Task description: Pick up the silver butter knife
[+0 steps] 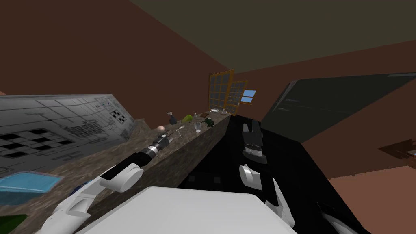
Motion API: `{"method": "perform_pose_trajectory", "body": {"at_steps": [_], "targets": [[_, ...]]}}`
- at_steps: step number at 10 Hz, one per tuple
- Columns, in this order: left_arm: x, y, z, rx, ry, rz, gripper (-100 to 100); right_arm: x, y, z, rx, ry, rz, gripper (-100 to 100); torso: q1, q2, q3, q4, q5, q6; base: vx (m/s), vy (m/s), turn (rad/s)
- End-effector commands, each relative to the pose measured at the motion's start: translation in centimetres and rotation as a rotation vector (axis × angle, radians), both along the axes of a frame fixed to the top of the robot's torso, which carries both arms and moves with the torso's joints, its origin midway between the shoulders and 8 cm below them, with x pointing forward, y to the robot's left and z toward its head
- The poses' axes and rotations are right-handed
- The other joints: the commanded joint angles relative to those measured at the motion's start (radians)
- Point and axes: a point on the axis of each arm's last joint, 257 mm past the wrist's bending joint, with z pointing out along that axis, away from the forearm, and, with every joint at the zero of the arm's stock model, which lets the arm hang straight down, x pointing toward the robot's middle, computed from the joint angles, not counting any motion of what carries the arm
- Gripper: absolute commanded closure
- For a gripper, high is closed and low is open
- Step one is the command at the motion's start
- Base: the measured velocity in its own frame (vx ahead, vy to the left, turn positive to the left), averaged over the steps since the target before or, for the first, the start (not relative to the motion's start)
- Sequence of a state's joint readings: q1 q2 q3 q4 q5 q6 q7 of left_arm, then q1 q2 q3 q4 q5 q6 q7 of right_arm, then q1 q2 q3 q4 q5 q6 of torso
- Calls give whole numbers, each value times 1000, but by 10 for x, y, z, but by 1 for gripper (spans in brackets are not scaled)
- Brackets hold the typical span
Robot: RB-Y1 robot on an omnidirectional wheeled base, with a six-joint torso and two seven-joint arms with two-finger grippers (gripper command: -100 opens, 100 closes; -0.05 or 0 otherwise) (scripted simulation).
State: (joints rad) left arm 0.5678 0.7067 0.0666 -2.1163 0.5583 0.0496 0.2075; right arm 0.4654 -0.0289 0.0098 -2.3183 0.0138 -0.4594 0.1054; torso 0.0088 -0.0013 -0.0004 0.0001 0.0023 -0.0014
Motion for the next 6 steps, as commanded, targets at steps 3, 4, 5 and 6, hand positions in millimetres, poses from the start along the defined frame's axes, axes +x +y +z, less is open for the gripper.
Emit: {"method": "perform_pose_trajectory", "body": {"at_steps": [3,4,5,6], "targets": [[-9,16,-28,-18,143,-7,-100,0,0,0,0,0,0,0,0,-1,0,0,0,0,-64,47,-303],[-9,16,-27,-6,146,-14,-100,0,0,0,0,0,0,0,0,-1,-1,0,0,1,-57,46,-202],[-15,23,-40,-23,210,-8,-100,0,0,0,0,0,0,0,0,-1,-1,0,0,0,-66,51,-394],[-15,24,-39,-7,213,-16,-100,0,0,0,0,0,0,0,0,-1,-1,0,0,1,-57,51,-153]]}}
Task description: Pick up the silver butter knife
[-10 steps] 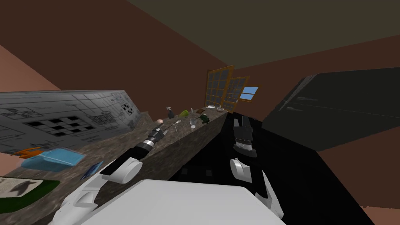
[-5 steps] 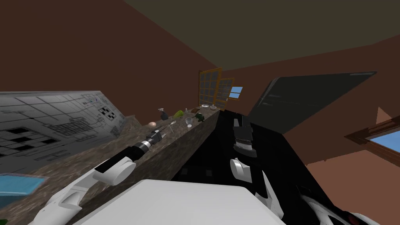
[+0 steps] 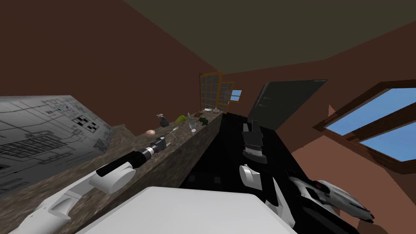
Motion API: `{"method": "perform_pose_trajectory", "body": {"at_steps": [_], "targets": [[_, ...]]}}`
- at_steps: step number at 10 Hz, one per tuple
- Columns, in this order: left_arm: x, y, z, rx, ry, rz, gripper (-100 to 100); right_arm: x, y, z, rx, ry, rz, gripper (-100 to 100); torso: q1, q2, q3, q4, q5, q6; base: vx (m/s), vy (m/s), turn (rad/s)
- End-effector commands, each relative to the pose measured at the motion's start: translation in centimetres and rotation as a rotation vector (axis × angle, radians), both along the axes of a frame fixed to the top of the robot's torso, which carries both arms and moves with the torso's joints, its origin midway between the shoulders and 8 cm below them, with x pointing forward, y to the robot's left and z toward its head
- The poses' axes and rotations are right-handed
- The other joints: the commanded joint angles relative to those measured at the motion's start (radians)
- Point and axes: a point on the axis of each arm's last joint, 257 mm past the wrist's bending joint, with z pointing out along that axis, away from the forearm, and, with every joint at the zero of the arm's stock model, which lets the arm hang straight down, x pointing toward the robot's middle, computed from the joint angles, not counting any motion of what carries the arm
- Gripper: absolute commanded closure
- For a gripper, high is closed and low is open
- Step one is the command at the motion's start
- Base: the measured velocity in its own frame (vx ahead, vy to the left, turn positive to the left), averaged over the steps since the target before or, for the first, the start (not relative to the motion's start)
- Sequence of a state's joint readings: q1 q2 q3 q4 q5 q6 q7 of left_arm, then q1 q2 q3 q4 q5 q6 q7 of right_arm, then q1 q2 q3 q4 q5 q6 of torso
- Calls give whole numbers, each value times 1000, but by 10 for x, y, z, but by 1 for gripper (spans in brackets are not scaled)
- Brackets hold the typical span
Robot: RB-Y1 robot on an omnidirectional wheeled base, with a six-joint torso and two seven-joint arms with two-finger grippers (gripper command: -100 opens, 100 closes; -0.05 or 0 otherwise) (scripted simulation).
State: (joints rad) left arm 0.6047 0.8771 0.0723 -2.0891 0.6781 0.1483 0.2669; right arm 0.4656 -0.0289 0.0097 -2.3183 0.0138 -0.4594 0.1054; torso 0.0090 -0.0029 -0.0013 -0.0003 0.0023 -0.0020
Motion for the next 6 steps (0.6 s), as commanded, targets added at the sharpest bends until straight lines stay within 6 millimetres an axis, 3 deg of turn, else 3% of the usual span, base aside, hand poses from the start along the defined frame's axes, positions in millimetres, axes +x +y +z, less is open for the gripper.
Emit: {"method": "perform_pose_trajectory", "body": {"at_steps": [1,6], "targets": [[-8,8,-14,-9,76,5,-100,0,0,0,0,0,0,0,0,0,0,0,0,0,-54,42,-267],[-22,26,-34,15,212,0,-100,0,0,0,0,0,0,0,0,-1,-1,0,0,1,-42,46,-237]]}}
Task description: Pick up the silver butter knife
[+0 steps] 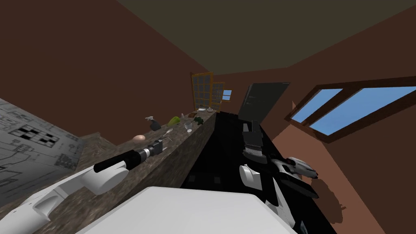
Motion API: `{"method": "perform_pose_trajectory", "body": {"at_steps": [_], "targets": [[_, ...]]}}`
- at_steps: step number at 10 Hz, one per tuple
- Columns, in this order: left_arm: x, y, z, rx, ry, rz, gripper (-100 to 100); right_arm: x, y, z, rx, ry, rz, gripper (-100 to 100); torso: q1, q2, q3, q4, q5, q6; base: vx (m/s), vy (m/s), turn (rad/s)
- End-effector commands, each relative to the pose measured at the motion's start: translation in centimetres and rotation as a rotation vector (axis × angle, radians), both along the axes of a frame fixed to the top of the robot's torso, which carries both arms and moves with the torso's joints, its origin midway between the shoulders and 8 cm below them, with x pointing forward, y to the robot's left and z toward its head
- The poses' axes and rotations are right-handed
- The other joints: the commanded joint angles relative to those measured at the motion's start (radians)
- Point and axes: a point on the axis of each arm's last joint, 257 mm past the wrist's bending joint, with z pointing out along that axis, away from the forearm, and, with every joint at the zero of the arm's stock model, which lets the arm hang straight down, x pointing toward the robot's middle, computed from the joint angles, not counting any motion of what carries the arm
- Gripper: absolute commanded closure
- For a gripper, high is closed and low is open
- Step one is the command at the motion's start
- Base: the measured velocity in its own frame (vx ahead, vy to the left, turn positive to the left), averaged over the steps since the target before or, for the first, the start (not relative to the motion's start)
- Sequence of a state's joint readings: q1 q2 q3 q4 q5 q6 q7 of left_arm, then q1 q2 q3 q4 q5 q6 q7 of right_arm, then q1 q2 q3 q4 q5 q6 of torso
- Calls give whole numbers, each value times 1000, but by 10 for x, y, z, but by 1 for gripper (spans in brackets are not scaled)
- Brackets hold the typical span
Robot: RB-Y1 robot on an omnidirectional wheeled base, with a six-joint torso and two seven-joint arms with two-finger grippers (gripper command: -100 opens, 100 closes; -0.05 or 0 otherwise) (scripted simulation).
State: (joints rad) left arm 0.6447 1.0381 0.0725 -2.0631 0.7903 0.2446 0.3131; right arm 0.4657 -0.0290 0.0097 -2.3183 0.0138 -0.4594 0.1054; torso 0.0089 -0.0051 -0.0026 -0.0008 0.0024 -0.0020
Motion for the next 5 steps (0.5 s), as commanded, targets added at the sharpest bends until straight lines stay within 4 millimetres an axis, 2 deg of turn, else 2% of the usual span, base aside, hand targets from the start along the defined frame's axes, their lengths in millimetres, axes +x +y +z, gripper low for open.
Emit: {"method": "perform_pose_trajectory", "body": {"at_steps": [1,2,3,4,5], "targets": [[-10,9,-12,-3,71,11,-100,0,0,0,0,0,0,0,0,0,0,0,0,0,-35,48,-269],[-9,11,-10,15,75,-1,-100,0,0,0,0,0,0,0,1,0,0,0,0,1,-33,44,-186],[-19,19,-19,14,136,10,-100,0,0,0,0,0,0,0,0,0,0,0,0,0,-32,43,-323],[-18,20,-18,25,138,3,-100,0,0,0,0,0,0,0,0,0,0,0,0,1,-23,45,-133],[-28,27,-27,25,197,14,-100,0,0,0,0,0,0,0,0,-1,-1,0,0,0,-18,46,-215]]}}
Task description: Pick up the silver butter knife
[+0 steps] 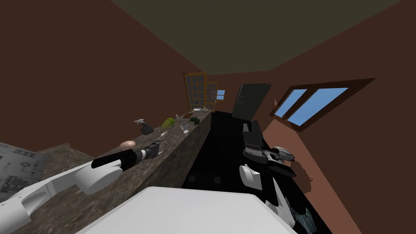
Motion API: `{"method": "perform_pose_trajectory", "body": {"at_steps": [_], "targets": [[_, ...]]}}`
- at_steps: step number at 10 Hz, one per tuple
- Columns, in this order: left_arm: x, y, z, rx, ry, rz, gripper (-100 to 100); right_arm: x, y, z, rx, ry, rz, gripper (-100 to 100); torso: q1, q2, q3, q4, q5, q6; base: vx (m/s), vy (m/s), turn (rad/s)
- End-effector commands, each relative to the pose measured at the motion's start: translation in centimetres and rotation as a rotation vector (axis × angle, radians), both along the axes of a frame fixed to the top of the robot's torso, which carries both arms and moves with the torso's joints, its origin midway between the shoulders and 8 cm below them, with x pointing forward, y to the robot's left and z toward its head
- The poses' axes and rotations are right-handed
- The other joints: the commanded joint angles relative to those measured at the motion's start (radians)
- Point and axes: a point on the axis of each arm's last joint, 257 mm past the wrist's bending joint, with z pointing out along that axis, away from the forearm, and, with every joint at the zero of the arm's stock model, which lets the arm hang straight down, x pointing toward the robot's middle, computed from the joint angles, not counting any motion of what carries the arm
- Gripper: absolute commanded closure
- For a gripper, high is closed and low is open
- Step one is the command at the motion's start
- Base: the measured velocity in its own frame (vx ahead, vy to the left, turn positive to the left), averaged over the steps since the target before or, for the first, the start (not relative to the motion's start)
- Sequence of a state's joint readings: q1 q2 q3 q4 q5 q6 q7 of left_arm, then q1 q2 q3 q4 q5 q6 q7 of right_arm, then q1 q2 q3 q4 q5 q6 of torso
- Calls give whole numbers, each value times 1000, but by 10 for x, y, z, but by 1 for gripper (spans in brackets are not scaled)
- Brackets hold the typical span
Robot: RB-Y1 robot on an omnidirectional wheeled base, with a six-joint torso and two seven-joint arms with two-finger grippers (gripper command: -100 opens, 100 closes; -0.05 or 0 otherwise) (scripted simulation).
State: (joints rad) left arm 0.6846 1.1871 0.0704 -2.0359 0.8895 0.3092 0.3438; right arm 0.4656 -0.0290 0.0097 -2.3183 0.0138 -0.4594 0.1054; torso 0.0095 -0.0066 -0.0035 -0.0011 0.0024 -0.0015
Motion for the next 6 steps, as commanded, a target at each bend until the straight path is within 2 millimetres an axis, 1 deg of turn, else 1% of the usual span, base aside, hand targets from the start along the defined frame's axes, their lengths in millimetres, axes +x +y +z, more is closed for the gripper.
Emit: {"method": "perform_pose_trajectory", "body": {"at_steps": [1,2,3,4,5,6], "targets": [[-5,4,-4,11,34,-2,-100,0,0,0,0,0,0,0,0,0,0,0,0,0,-15,44,-169],[-15,12,-11,16,90,10,-100,0,0,0,0,0,0,0,0,0,0,0,0,-1,-9,44,-245],[-14,13,-10,24,92,4,-100,0,0,0,0,0,0,0,0,-1,-1,0,0,0,-9,45,-131],[-24,21,-17,29,147,15,-100,0,0,0,0,0,0,0,0,-1,0,0,0,-1,-10,51,-265],[-24,22,-16,38,149,9,-100,0,0,0,0,0,0,0,0,-1,-1,0,0,0,-7,50,-132],[-34,29,-22,43,201,20,-100,0,0,0,0,0,0,0,0,-1,-1,0,0,-1,0,52,-176]]}}
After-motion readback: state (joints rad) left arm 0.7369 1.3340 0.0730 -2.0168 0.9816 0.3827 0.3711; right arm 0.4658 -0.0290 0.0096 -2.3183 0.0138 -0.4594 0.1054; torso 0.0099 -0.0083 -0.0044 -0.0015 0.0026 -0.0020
